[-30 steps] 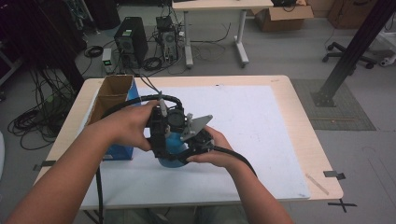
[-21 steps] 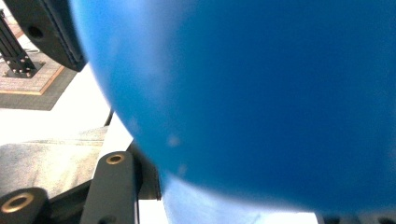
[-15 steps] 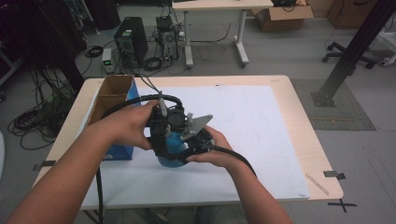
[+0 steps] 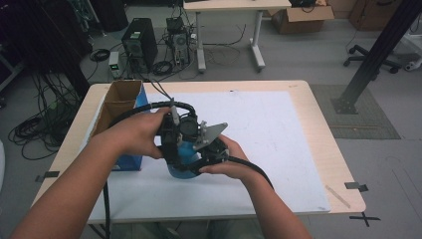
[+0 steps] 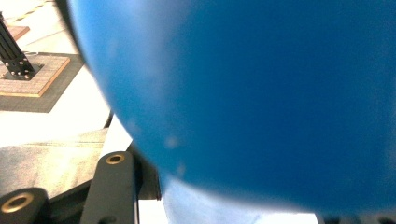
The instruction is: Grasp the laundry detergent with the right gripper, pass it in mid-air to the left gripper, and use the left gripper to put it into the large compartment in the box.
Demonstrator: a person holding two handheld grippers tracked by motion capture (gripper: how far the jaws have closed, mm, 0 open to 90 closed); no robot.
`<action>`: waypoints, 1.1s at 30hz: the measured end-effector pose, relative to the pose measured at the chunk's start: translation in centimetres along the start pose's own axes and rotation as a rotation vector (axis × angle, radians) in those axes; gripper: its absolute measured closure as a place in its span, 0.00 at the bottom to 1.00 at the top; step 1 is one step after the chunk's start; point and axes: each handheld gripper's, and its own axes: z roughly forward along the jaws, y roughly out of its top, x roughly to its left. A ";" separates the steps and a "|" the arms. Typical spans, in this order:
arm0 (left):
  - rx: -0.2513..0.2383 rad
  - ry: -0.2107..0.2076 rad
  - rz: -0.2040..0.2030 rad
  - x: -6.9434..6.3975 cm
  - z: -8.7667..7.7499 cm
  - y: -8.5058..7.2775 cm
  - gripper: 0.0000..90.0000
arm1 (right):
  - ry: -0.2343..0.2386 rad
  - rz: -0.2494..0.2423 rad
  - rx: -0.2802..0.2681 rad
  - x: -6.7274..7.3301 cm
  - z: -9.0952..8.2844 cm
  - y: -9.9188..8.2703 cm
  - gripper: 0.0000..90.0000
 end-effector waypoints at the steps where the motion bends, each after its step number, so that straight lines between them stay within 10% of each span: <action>1: -0.006 0.005 -0.006 0.0 0.0 0.0 0.40 | -0.001 -0.003 0.002 0.0 0.0 0.0 0.50; 26: 0.047 0.019 -0.037 -0.2 -0.2 1.0 0.43 | 0.017 -0.009 -0.009 -0.1 -0.5 -0.3 0.48; 33: 0.054 0.017 -0.052 0.4 -0.4 0.7 0.43 | 0.016 0.062 -0.040 -0.4 -1.2 -1.1 0.34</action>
